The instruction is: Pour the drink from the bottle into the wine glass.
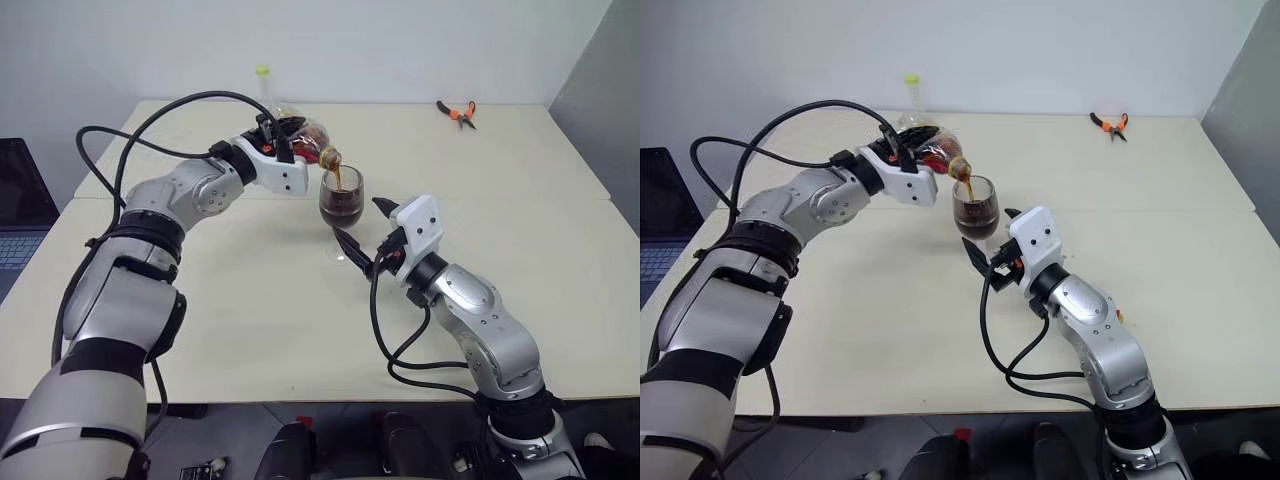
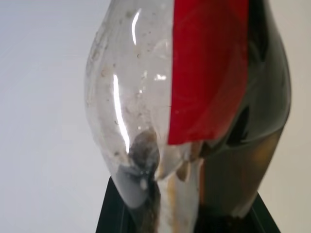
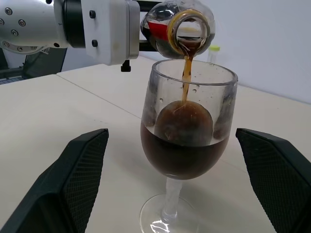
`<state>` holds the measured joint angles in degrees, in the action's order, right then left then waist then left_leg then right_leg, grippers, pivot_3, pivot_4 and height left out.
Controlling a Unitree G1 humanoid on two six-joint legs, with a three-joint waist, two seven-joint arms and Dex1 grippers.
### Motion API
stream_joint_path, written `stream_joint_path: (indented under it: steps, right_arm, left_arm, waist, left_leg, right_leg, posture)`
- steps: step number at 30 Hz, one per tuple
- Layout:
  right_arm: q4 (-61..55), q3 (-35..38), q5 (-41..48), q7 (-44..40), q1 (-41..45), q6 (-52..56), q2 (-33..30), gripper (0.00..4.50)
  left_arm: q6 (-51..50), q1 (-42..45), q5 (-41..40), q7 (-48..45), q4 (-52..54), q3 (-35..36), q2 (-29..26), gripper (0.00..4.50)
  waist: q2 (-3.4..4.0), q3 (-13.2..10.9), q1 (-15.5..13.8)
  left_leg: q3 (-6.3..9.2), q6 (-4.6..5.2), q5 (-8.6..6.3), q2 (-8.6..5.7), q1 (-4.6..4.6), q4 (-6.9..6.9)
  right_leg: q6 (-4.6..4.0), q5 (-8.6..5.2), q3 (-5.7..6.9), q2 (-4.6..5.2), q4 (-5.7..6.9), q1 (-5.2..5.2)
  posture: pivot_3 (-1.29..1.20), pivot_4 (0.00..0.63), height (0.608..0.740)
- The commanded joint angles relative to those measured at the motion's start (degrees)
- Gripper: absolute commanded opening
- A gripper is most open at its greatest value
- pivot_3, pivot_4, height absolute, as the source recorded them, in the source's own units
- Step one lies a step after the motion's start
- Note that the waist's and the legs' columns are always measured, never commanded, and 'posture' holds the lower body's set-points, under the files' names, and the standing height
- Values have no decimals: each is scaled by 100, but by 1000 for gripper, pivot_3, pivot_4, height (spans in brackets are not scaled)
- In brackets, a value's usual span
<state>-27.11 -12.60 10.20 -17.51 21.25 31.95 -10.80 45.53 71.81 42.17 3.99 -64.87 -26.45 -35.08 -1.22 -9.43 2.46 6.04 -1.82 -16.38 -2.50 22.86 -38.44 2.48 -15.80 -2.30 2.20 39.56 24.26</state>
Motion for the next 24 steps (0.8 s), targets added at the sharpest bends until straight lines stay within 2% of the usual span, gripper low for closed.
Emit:
stream_joint_path:
  steps: [1, 11, 13, 18, 22, 24]
  right_arm:
    - [-215, 1, 11, -22, 26, -44, 29, 4500]
    - [-159, -27, -25, -17, 36, -97, 51, 4500]
    - [-155, -54, -45, -40, 22, -138, 34, 4500]
    - [-389, -143, 99, -448, -103, -187, -245, 4500]
    - [-540, -74, 224, -658, -176, -97, -413, 4500]
    - [-676, 20, 409, -841, -190, 56, -551, 4500]
  left_arm:
    - [13, 83, -538, -248, 81, 384, 39, 737]
    - [160, -217, -1489, -1216, 296, 827, 242, 689]
    - [76, -331, -1879, -1533, 325, 1048, 362, 689]
    - [-855, -724, -3198, -2277, 617, 1958, 707, 687]
    - [-1620, -1140, -3769, -2506, 1078, 2427, 805, 686]
    - [-2176, -1639, -4191, -2513, 1464, 2759, 902, 686]
  waist:
    - [0, 0, 1]
    - [1, 1, 26]
    - [1, 1, 27]
    - [1, 1, 51]
    - [1, 1, 90]
    - [3, 4, 92]
  left_leg:
    - [0, 0, 0, 1, 0, 0]
    - [1, 0, 0, 2, 0, -4]
    - [2, 0, 0, 2, 3, -10]
    - [3, 0, -1, 4, 6, -25]
    - [4, 1, -1, 7, 5, -26]
    - [8, 1, -1, 7, 5, -27]
  right_leg:
    - [0, 0, 0, 0, 0, 0]
    - [0, 0, 0, 0, 3, 0]
    - [0, 0, 2, 0, 3, 0]
    - [0, 0, 1, 1, 9, -1]
    - [0, 0, 2, -1, 15, 0]
    - [0, -1, 3, -1, 21, 0]
  posture:
    - [0, 150, 740]
    - [0, 150, 740]
    - [0, 150, 740]
    - [0, 150, 740]
    - [0, 150, 740]
    - [0, 150, 740]
